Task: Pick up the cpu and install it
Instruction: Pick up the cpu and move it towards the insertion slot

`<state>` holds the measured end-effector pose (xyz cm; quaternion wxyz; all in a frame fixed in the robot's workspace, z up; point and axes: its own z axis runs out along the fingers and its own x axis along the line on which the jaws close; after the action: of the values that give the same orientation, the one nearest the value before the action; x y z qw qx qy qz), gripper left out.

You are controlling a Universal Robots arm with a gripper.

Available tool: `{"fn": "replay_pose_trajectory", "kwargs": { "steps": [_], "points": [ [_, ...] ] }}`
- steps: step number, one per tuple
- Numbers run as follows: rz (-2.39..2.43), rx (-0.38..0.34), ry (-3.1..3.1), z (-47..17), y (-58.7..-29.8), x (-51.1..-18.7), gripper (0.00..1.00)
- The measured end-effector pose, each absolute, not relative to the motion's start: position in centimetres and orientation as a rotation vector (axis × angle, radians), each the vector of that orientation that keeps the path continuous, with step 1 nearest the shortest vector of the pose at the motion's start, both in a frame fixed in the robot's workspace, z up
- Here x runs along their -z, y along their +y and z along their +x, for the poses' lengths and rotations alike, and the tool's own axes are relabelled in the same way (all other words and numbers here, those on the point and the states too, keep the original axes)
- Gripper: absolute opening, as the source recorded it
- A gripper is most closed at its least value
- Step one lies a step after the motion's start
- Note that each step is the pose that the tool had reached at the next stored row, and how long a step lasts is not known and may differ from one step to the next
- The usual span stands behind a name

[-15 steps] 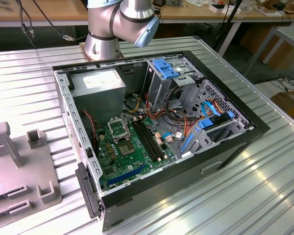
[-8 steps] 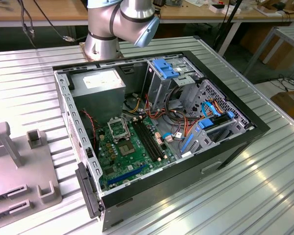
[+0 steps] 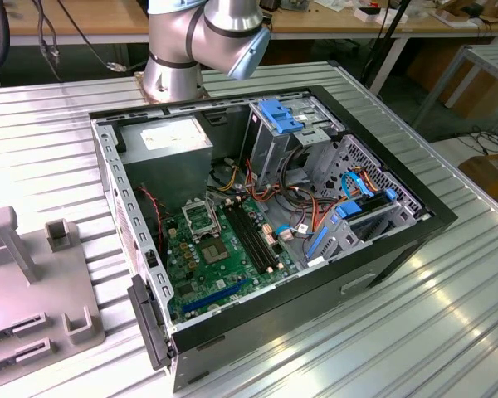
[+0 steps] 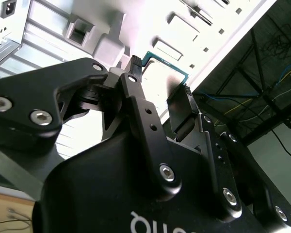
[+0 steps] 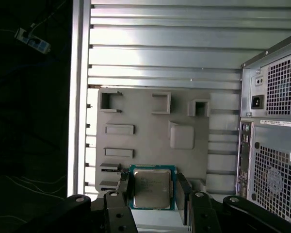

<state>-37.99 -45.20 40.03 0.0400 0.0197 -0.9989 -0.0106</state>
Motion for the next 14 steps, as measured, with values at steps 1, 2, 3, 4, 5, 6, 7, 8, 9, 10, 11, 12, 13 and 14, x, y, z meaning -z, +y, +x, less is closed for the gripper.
{"fn": "replay_pose_trajectory", "kwargs": {
  "steps": [1,2,3,4,5,6,7,8,9,10,11,12,13,14],
  "points": [
    [0.06,0.033,-3.06,-37.8,-45.2,-40.0,0.47],
    [0.06,0.033,-3.06,-37.7,-45.2,-40.0,0.47],
    [0.06,0.033,-3.06,-37.6,-45.2,-40.0,0.47],
    [0.06,0.033,-3.06,-37.6,-45.2,-40.0,0.47],
    [0.06,0.033,-3.059,-37.5,-45.2,-40.0,0.47],
    [0.06,0.033,-3.059,-37.4,-45.2,-40.0,0.47],
    [0.06,0.033,-3.059,-37.4,-45.2,-40.0,0.47],
    [0.06,0.033,-3.058,-37.3,-45.2,-40.0,0.47],
    [0.06,0.033,-3.058,-37.2,-45.2,-40.0,0.47],
    [0.06,0.033,-3.058,-37.1,-45.2,-40.0,0.47],
    [0.06,0.033,-3.058,-37.0,-45.2,-40.0,0.47],
    [0.06,0.033,-3.057,-36.9,-45.2,-40.0,0.47],
    [0.06,0.033,-3.057,-36.8,-45.2,-40.0,0.47],
    [0.06,0.033,-3.057,-36.7,-45.2,-40.0,0.47]
  ]
}}
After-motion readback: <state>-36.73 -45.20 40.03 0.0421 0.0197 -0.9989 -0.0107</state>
